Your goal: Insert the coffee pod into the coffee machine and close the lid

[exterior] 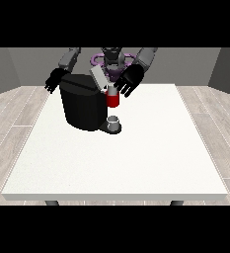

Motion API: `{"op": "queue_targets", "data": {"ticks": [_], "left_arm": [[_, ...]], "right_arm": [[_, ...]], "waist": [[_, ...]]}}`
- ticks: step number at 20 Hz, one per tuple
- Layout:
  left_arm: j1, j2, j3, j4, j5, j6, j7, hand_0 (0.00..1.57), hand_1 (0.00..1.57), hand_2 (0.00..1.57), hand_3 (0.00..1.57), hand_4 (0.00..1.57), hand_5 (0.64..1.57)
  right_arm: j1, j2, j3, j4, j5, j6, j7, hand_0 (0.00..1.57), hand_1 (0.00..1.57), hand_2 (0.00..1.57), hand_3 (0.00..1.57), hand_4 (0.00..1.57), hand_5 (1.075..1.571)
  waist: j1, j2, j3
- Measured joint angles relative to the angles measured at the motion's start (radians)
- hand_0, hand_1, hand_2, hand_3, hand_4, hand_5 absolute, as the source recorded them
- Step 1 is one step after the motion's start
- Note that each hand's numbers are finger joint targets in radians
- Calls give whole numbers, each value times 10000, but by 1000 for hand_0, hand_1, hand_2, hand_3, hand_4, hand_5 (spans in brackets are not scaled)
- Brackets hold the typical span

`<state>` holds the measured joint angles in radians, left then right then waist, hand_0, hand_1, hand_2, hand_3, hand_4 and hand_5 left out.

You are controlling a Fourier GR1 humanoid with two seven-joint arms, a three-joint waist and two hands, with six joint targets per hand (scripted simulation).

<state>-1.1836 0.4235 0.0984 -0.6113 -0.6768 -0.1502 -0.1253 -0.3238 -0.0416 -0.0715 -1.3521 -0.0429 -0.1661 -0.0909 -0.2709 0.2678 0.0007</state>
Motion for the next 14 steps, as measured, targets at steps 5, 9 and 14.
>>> {"op": "queue_targets", "data": {"ticks": [5,9,14], "left_arm": [[62,8,8,-45,-106,183,-113,1066,1066,1115,928,371,1571],[181,67,-109,-28,-249,120,-387,0,0,378,112,0,1571],[160,295,-313,7,-521,-214,-490,0,0,0,0,0,1571]], "right_arm": [[-72,-62,-30,36,-19,43,-51,0,0,0,0,459,1571],[9,30,99,-42,96,-75,-8,0,0,0,0,411,1571],[-79,72,104,-35,71,-129,139,0,0,0,0,353,1571]], "waist": [[27,31,8],[36,-30,13],[-8,-36,14]]}}
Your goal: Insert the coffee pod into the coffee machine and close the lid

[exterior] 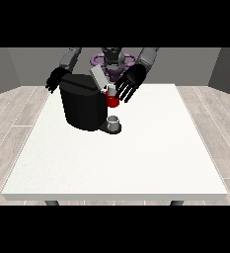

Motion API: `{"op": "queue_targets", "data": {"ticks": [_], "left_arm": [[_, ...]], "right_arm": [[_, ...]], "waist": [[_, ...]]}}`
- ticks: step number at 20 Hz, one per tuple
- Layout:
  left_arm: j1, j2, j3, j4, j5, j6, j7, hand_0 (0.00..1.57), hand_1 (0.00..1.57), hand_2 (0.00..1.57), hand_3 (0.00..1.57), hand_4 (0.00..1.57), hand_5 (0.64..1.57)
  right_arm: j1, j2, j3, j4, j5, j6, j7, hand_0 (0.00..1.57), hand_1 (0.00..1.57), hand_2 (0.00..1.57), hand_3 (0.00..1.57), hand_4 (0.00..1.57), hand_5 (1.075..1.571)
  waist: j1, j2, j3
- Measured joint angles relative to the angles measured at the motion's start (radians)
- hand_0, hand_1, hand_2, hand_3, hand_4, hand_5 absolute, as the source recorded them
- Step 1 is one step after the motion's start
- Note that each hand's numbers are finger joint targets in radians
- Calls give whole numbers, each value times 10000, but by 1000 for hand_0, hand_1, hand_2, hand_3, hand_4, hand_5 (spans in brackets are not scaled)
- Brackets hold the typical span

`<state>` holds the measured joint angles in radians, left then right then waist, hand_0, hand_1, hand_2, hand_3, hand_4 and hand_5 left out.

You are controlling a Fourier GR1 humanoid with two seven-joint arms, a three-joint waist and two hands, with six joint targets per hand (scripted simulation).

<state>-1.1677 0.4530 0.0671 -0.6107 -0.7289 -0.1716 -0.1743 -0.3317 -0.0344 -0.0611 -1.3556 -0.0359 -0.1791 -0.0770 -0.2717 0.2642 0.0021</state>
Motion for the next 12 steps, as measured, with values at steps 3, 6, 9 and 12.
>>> {"op": "queue_targets", "data": {"ticks": [3,6,9,12], "left_arm": [[-34,156,-36,37,-99,-202,-72,0,0,0,0,0,1571],[66,60,-63,82,-190,-174,-5,0,0,0,0,0,1571],[94,-108,-109,-20,-229,-282,115,0,0,0,0,0,1571],[285,-69,-58,18,-255,-263,47,0,0,0,0,0,1571]], "right_arm": [[-25,-61,-19,18,32,-15,22,0,0,0,0,338,1571],[134,-61,-3,22,10,38,-9,0,0,0,0,376,1571],[231,-65,-132,291,-33,27,-266,0,0,0,0,416,1571],[408,-54,-46,107,-33,40,-64,0,0,0,0,392,1571]], "waist": [[-3,13,-4],[-42,-104,-12],[136,-277,-15],[121,-537,-18]]}}
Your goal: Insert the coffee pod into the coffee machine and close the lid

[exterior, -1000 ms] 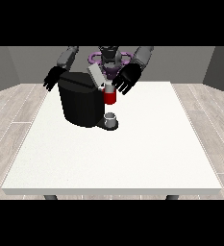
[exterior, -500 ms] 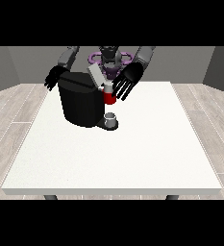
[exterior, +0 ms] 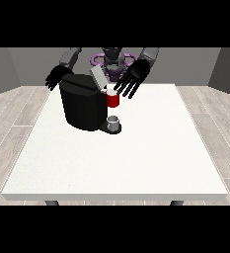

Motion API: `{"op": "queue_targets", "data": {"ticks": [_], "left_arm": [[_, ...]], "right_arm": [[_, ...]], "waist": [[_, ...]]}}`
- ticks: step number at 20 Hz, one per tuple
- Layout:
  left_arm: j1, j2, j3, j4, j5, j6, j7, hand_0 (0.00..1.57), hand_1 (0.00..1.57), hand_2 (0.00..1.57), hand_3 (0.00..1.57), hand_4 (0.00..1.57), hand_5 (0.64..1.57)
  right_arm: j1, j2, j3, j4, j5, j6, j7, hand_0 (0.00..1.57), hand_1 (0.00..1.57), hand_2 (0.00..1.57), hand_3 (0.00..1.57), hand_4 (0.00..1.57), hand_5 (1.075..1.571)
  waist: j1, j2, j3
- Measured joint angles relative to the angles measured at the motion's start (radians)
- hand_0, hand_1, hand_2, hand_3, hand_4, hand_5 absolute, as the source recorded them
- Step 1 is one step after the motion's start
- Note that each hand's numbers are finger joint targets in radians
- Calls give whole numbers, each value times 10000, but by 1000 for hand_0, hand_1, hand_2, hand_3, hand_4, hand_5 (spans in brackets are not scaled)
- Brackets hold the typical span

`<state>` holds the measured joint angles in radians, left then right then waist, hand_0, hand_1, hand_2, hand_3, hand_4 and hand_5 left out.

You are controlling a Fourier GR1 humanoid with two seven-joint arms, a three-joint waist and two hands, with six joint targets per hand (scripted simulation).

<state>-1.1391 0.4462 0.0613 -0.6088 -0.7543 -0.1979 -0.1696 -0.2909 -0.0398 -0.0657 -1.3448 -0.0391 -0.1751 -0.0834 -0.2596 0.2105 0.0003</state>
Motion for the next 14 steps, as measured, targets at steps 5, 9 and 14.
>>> {"op": "queue_targets", "data": {"ticks": [5,9,14], "left_arm": [[411,-289,-10,-157,26,-37,-15,0,0,0,0,0,1571],[771,-763,347,-319,559,-238,145,0,0,0,0,0,1571],[1600,-1543,1638,-354,2120,-170,-80,0,0,0,0,237,1571]], "right_arm": [[310,-96,-137,126,-146,137,-27,0,0,0,0,387,1571],[667,-121,-350,325,-325,165,-55,0,0,0,0,424,1571],[1277,-177,-478,285,-464,259,-66,0,0,0,0,488,1571]], "waist": [[283,-499,-2],[687,-1191,-2],[1212,-2125,-13]]}}
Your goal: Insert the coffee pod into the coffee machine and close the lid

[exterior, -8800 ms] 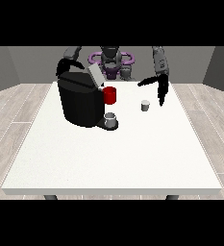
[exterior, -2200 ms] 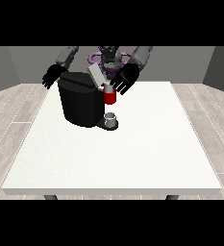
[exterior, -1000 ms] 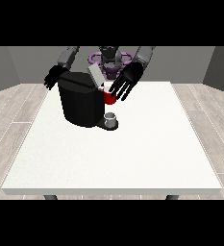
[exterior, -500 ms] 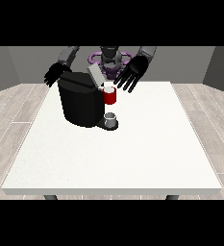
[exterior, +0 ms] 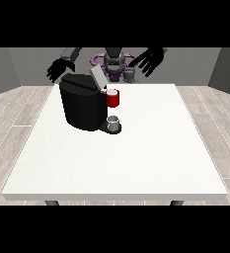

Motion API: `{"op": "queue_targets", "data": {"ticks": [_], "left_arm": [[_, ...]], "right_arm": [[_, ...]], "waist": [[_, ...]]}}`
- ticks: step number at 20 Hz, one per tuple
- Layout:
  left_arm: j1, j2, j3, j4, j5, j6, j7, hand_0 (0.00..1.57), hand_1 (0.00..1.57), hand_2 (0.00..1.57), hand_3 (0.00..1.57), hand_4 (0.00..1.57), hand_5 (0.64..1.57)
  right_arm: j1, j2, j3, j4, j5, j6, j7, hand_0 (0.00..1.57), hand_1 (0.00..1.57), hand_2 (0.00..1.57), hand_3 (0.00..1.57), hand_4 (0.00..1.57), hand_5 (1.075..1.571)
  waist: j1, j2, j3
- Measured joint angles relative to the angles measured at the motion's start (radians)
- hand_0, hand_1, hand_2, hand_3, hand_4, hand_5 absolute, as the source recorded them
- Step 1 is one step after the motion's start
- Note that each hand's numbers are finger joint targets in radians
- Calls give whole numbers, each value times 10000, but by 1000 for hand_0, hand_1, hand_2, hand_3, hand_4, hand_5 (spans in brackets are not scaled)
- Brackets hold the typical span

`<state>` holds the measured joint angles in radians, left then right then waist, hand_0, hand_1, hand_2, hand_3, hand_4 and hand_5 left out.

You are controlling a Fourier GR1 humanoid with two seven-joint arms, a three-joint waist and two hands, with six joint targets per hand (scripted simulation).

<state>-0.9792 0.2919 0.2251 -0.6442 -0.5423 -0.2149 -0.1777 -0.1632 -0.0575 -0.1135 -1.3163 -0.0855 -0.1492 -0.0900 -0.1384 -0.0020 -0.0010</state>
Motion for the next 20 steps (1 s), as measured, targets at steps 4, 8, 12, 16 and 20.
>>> {"op": "queue_targets", "data": {"ticks": [4,8,12,16,20], "left_arm": [[977,-655,705,-18,1007,-65,-338,0,0,0,0,0,1571],[1928,-1262,1022,-93,1606,-65,-548,0,0,0,0,142,1571],[2824,-1695,1269,-171,2137,-213,-624,0,0,0,0,0,1571],[3287,-1887,1372,-501,2593,-427,-493,0,0,0,0,0,1571],[3787,-2200,1346,-1010,3042,-714,-459,0,0,0,0,135,1571]], "right_arm": [[511,-193,48,-165,89,150,-41,0,0,0,0,366,1571],[663,-381,326,-583,184,416,352,0,0,0,0,289,1571],[577,-745,433,-1032,78,880,799,0,0,0,0,0,1571],[176,-985,443,-1409,-9,1146,1075,0,0,0,0,0,1571],[-148,-1109,524,-1454,56,1308,1240,0,0,0,0,0,1571]], "waist": [[431,-814,0],[824,-1661,3],[1246,-2283,5],[1616,-2364,5],[2162,-2402,9]]}}
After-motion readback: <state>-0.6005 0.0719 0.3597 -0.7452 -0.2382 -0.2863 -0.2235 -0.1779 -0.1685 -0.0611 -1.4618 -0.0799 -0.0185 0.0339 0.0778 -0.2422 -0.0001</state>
